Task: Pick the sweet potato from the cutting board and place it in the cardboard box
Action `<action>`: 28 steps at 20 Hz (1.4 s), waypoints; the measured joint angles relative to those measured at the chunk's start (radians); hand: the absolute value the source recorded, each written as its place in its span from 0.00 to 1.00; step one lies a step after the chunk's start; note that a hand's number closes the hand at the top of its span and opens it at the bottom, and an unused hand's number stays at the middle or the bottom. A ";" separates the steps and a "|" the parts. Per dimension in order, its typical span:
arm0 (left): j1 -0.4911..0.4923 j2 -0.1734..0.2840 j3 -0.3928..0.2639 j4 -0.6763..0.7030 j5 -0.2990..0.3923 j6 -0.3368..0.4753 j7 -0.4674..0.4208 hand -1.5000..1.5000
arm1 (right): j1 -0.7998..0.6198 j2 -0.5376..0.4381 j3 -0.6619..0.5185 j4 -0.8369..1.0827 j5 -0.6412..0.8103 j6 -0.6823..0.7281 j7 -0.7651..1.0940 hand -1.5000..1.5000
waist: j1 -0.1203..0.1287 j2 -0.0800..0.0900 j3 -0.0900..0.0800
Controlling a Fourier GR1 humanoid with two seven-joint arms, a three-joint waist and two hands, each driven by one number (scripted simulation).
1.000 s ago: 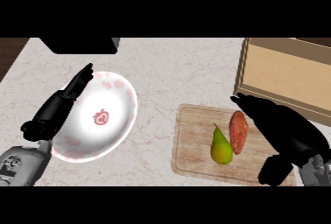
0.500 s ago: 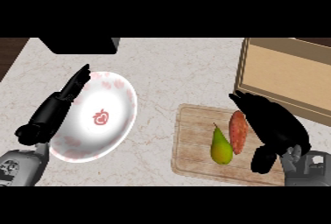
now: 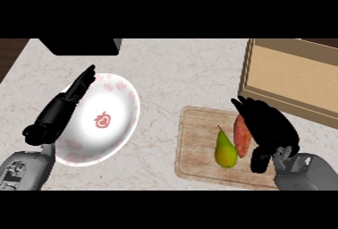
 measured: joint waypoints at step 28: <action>0.004 -0.093 0.108 -0.022 -0.096 -0.107 0.020 0.50 | 0.075 0.111 -0.088 0.280 0.276 -0.134 -0.361 1.00 | 0.001 0.000 0.000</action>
